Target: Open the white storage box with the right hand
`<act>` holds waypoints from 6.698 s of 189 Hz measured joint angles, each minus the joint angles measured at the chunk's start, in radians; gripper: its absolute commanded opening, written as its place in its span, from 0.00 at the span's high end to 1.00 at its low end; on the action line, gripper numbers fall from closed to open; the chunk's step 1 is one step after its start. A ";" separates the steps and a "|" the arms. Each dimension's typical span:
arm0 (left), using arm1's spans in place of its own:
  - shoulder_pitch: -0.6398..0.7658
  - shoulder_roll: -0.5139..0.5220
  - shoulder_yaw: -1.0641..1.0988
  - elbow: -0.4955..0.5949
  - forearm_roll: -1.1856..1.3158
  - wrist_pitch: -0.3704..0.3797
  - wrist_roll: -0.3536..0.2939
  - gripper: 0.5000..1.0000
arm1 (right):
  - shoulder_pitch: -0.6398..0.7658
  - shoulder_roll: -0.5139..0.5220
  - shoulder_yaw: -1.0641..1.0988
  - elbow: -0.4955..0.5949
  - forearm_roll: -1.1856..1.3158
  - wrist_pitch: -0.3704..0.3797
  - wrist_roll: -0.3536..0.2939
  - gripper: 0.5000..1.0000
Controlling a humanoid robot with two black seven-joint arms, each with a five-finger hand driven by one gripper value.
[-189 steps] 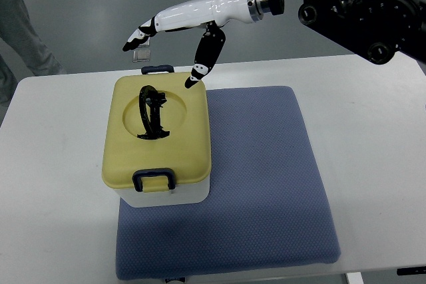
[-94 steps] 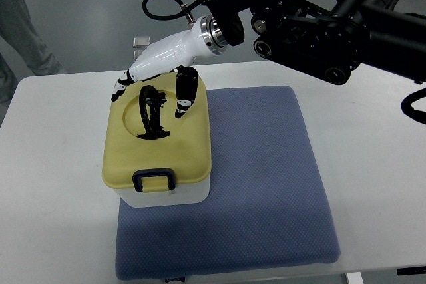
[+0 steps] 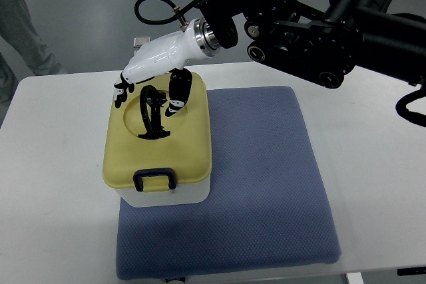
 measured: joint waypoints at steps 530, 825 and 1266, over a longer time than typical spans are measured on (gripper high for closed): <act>0.000 0.000 0.000 0.000 0.000 0.000 0.000 0.00 | -0.196 -0.315 0.088 -0.101 0.112 -0.140 0.013 1.00; 0.000 0.000 0.000 0.000 0.000 0.000 0.000 0.00 | -0.481 -0.383 0.072 -0.172 0.117 -0.281 0.078 1.00; 0.000 0.000 0.000 0.000 0.000 0.000 0.000 0.00 | -0.651 -0.308 0.270 -0.238 1.332 -0.249 0.064 0.14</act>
